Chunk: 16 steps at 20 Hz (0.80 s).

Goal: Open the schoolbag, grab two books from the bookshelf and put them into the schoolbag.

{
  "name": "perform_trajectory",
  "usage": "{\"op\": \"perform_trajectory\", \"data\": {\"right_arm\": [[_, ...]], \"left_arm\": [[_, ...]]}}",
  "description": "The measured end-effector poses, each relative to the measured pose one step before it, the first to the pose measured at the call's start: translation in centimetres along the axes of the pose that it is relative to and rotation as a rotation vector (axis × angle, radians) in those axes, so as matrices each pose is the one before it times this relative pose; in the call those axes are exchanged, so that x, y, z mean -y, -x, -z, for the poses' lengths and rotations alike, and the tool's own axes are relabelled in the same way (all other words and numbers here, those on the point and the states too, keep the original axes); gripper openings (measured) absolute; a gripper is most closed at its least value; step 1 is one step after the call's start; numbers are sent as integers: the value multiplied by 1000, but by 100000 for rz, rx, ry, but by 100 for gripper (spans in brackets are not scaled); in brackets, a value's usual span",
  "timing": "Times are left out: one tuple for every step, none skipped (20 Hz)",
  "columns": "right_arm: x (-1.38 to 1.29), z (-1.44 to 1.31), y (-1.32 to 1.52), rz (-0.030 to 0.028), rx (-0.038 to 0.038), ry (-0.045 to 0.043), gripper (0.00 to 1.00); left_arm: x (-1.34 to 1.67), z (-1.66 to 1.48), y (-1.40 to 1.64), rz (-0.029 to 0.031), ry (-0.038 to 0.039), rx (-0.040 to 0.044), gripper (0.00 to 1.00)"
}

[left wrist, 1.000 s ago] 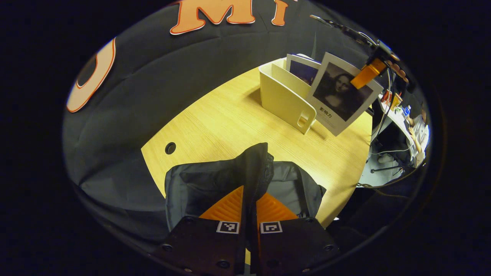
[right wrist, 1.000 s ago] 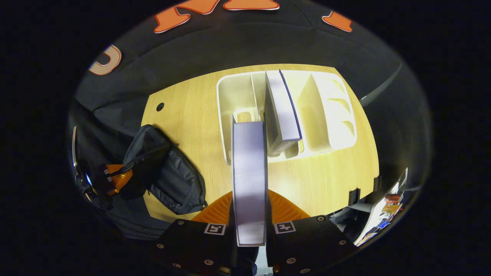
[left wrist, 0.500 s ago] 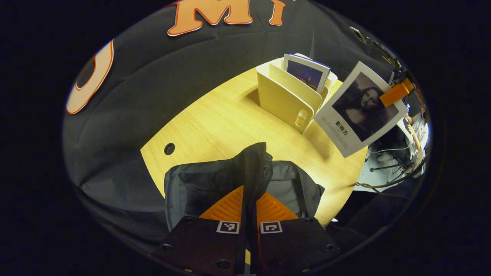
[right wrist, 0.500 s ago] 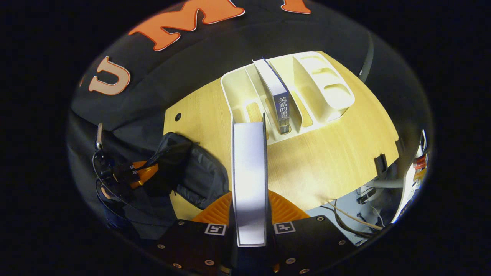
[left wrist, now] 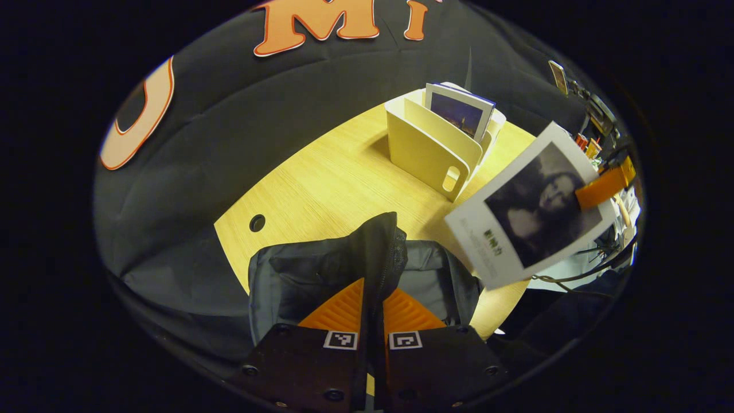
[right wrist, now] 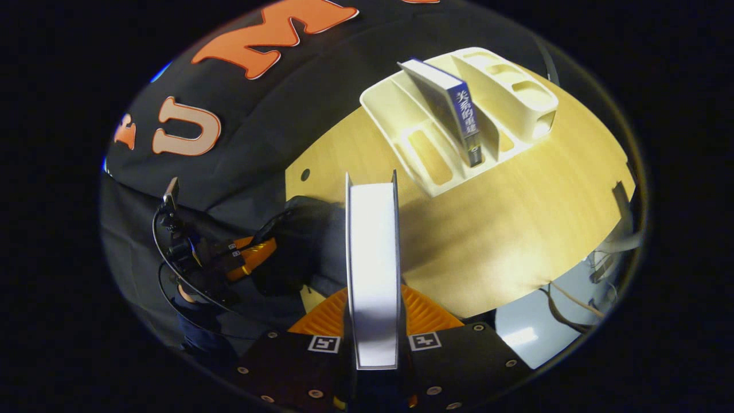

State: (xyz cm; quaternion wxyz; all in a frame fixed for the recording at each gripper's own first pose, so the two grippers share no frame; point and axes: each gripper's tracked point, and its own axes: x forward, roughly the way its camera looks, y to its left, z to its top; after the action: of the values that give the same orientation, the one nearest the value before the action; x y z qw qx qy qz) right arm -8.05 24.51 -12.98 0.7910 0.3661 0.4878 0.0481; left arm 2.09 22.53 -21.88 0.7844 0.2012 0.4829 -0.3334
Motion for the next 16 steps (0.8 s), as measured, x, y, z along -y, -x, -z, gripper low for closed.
{"op": "perform_trajectory", "data": {"right_arm": [[-713, 394, -1211, -3075, -377, -769, 29], [-618, 197, -1121, -2779, 194, -903, 29], [-602, 155, -1043, -3229, 592, -417, 29], [-449, -37, -1151, -2710, 1214, -1762, 28], [-532, 52, -1385, -3383, 957, 91, 28], [-264, 179, -1410, -2861, 1079, -1828, 27], [-270, 186, -1465, -3544, 517, -2723, 28], [-399, 153, -1161, -3942, 666, -2885, 28], [-313, 108, -1179, -3759, 593, -2227, 28], [213, 406, -739, -1668, 1421, -1787, 28], [76, 257, -1148, -1374, 833, -729, 28], [128, 169, -1116, -1092, 1463, -1678, 28], [-58, 209, -1143, -1456, 1150, -1803, 28], [-14, 194, -790, -1423, 1001, -2159, 27], [-185, -122, -784, -1319, 1527, -1091, 28], [-70, 25, -564, -851, -237, 375, 27]], "left_arm": [[-12, -23, 111, -234, 365, 135, 6], [-148, 5, 27, -230, 427, 354, 6], [-70, -80, 56, -21, 459, 639, 6], [119, -35, 86, -1, 484, 488, 6], [109, -204, 3, -182, 539, 1029, 6], [174, -96, 34, 100, 1056, 744, 6], [395, -61, 46, 879, 595, 1248, 6], [195, -95, 212, 396, 712, 1358, 6], [296, -198, 41, 402, 524, 1038, 6], [201, -2, 40, 112, 554, 773, 6], [135, 25, 64, 145, 761, 435, 6], [76, 48, 36, -64, 638, 416, 6], [132, -3, -46, -297, 1557, 252, 6], [143, 292, -108, -306, 1316, 117, 6], [282, -253, -2, -555, 694, 947, 6], [301, 413, -273, 96, 365, -338, 5]]}}
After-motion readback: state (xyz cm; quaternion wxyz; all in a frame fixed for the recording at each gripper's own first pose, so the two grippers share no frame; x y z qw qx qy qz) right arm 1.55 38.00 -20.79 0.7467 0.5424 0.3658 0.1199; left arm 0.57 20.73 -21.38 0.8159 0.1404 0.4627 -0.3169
